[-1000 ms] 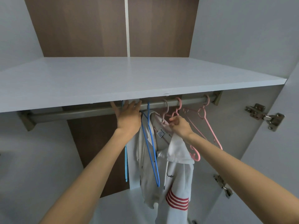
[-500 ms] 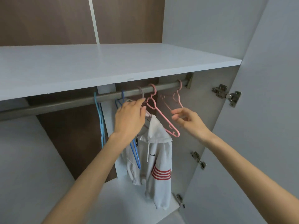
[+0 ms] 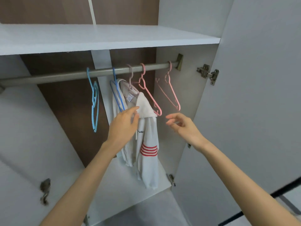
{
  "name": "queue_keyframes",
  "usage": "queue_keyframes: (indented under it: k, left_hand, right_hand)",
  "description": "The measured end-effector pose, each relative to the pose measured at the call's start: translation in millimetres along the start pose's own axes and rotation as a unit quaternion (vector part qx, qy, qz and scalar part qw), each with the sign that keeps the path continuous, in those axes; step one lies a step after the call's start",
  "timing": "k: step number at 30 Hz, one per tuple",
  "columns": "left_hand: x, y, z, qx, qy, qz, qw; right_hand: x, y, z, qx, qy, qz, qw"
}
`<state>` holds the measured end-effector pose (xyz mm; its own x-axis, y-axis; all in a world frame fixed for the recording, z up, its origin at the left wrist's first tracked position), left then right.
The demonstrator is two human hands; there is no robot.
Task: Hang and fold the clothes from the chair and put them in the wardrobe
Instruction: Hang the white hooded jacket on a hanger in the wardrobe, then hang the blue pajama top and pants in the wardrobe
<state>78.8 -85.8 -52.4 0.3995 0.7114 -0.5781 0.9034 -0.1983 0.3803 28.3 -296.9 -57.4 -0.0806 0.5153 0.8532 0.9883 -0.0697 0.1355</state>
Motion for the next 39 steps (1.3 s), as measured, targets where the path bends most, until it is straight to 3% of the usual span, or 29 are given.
queue_keyframes:
  k: [11,16,27,39]
  left_hand:
    - [-43.6,-174.1,-4.0,-0.085,0.036,-0.153,0.984]
    - [-64.3,-267.8,-32.2,-0.118,0.036,-0.221,0.967]
    - [-101.0,-519.0,-91.8,-0.206,0.06,-0.382,0.899]
    - [-111.5,-842.3,-124.7,-0.226,0.05,-0.549,0.803]
  right_hand:
    - [-8.8,-109.4,-8.9,0.119,0.036,-0.059,0.991]
    - [4.8,-165.8,12.8,0.21,0.056,-0.083,0.973]
    - [49.1,-330.9,112.9,0.419,0.041,-0.169,0.891]
    - [58.6,-592.0,231.1,0.579,0.002,-0.153,0.801]
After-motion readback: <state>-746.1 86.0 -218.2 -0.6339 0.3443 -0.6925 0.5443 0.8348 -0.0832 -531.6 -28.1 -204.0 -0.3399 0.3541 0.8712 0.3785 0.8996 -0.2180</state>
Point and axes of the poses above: each hand's wrist, its own y-axis towards the middle knuckle, its own z-axis out of the palm, x = y × z, the point moved 3 cm from there along y, towards the middle knuckle, and after that the axes turned 2 degrees about -y, right-handed, at the moved point
